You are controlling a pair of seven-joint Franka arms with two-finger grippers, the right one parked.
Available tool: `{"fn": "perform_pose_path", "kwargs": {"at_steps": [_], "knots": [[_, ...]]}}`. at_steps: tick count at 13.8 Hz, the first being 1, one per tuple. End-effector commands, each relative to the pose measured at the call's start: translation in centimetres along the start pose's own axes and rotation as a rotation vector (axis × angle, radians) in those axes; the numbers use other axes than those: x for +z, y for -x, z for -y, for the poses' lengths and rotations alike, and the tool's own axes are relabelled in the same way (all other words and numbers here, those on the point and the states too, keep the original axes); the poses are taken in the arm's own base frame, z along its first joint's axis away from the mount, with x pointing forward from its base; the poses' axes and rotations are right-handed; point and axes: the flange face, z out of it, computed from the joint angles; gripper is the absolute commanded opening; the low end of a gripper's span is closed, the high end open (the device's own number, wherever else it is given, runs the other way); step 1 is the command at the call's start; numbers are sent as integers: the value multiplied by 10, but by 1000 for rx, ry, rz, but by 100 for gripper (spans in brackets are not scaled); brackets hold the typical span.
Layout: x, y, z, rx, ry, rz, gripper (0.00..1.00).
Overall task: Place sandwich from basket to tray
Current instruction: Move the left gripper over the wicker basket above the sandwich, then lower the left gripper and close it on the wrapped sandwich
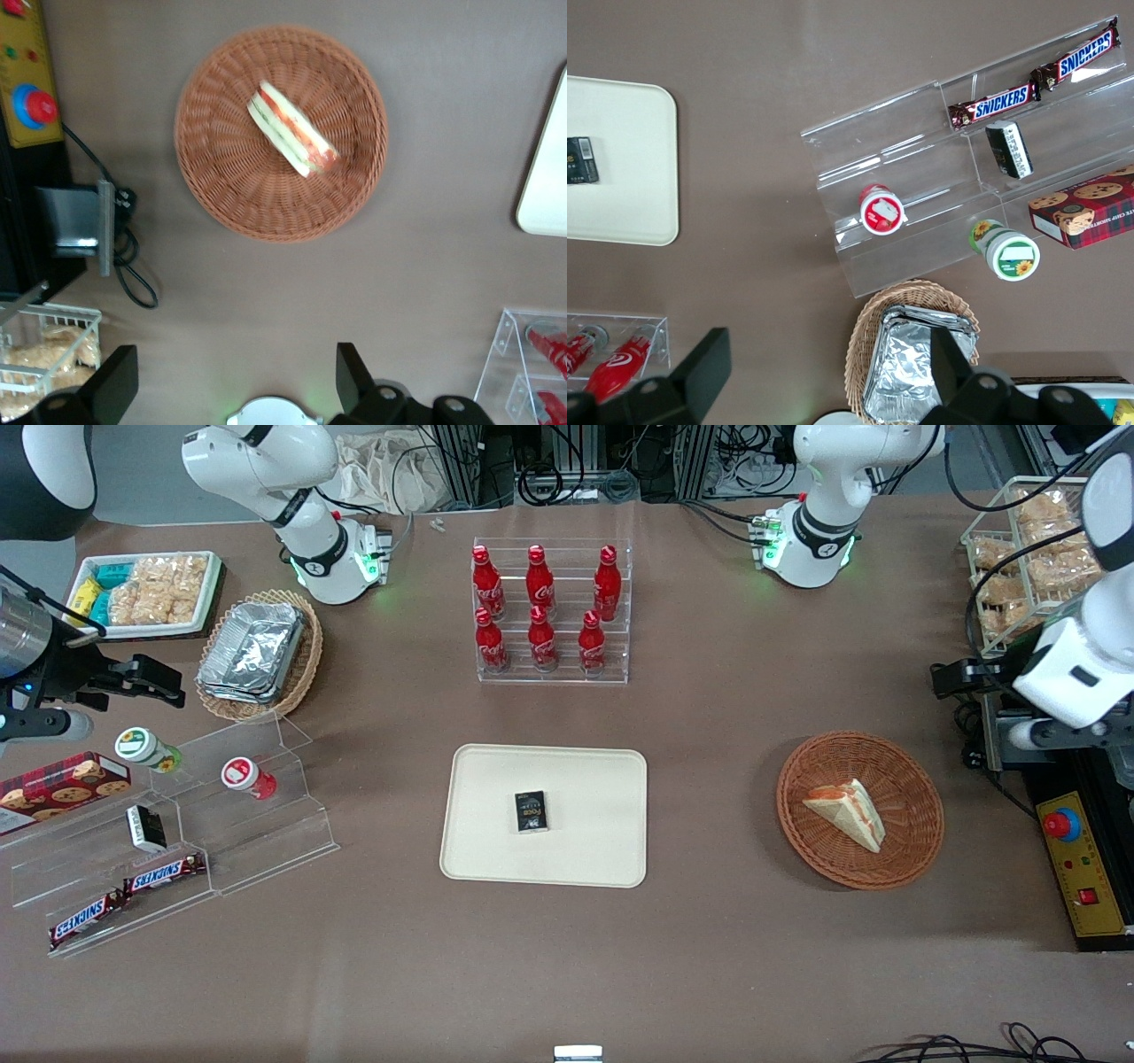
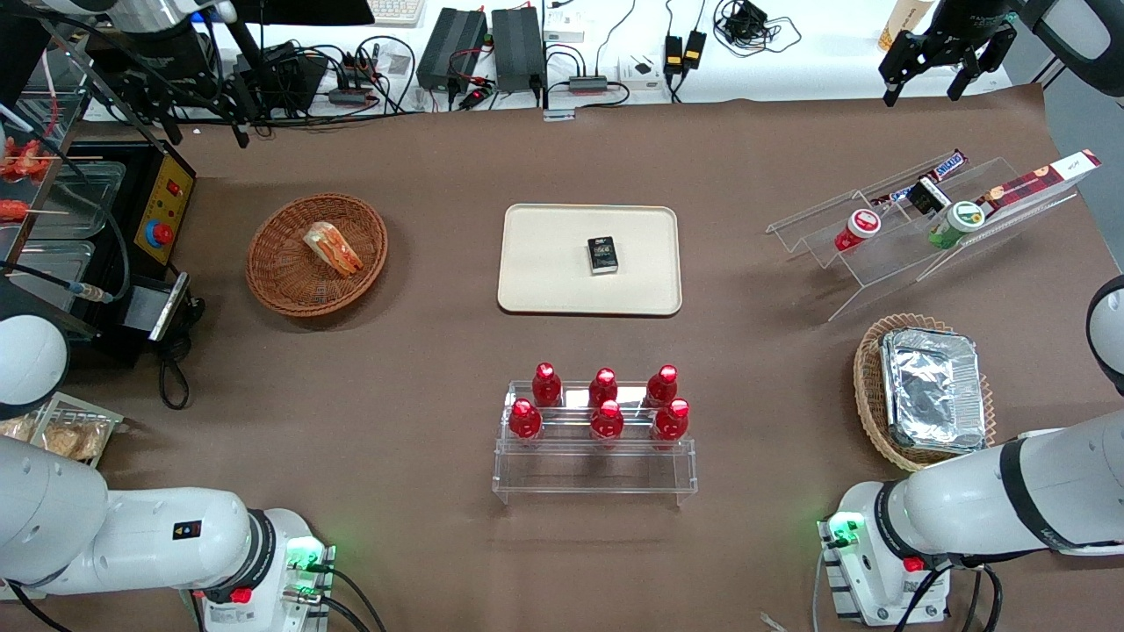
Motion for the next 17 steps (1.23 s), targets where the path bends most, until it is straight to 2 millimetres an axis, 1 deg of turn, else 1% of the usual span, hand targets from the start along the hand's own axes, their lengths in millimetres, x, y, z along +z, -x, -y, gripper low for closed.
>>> {"fn": "perform_pose_path", "kwargs": {"at_steps": [1, 2, 4, 6, 8, 9, 11, 13, 14, 17], "knots": [[34, -6, -12, -17, 24, 5, 99], [54, -10, -17, -56, 69, 16, 99], [100, -17, -16, -142, 101, -10, 99], [133, -22, -15, -282, 115, -62, 100], [166, -23, -13, -373, 121, -79, 100], [179, -25, -12, -439, 128, -93, 100], [206, -43, -7, -585, 152, -130, 100], [226, -57, -5, -679, 177, -160, 100], [236, -63, -6, -715, 185, -171, 99], [264, -74, -6, -739, 193, -191, 99]]}}
